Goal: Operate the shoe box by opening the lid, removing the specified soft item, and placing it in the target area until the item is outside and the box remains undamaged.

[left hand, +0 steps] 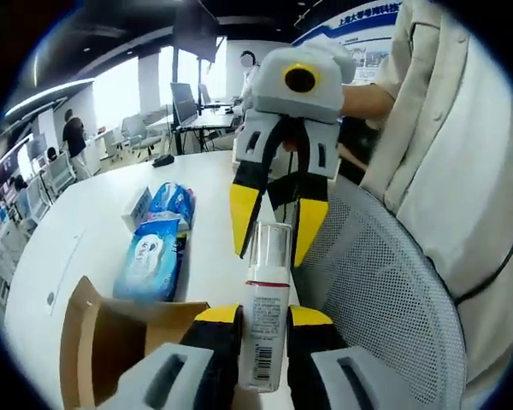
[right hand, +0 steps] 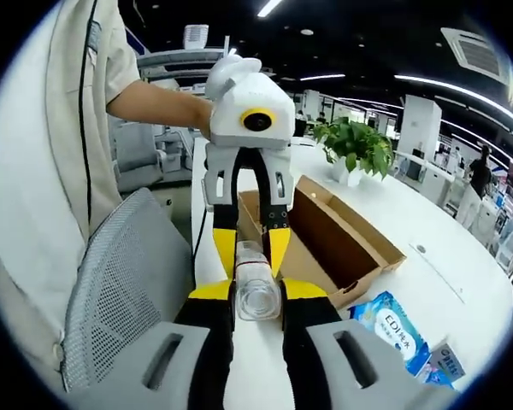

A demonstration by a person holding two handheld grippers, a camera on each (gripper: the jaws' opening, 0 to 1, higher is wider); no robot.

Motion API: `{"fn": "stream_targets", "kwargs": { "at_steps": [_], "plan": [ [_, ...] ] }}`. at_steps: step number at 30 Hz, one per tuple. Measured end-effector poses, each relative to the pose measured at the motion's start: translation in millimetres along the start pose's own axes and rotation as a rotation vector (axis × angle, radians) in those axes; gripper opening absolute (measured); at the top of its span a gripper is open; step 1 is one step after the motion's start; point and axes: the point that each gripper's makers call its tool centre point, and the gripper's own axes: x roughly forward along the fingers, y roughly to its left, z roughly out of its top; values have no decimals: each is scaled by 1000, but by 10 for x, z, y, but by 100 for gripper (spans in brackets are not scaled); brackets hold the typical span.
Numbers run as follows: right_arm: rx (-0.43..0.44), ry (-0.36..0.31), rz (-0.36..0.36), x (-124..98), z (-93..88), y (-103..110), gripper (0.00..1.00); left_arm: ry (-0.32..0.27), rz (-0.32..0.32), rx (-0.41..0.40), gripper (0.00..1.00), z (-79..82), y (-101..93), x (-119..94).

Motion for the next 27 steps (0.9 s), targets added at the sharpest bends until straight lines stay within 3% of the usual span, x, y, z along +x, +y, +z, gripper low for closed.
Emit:
{"fn": "stream_targets", "kwargs": {
  "at_steps": [12, 18, 21, 27],
  "plan": [
    [54, 65, 9, -26, -19, -19, 16, 12, 33, -4, 22, -9, 25, 45],
    [40, 86, 14, -53, -47, -36, 16, -9, 83, -23, 33, 14, 115, 22],
    [36, 95, 15, -80, -46, -71, 16, -14, 101, -26, 35, 7, 142, -8],
    [20, 115, 21, -152, -22, -151, 16, -47, 183, -91, 47, -28, 258, -113]
  ]
}}
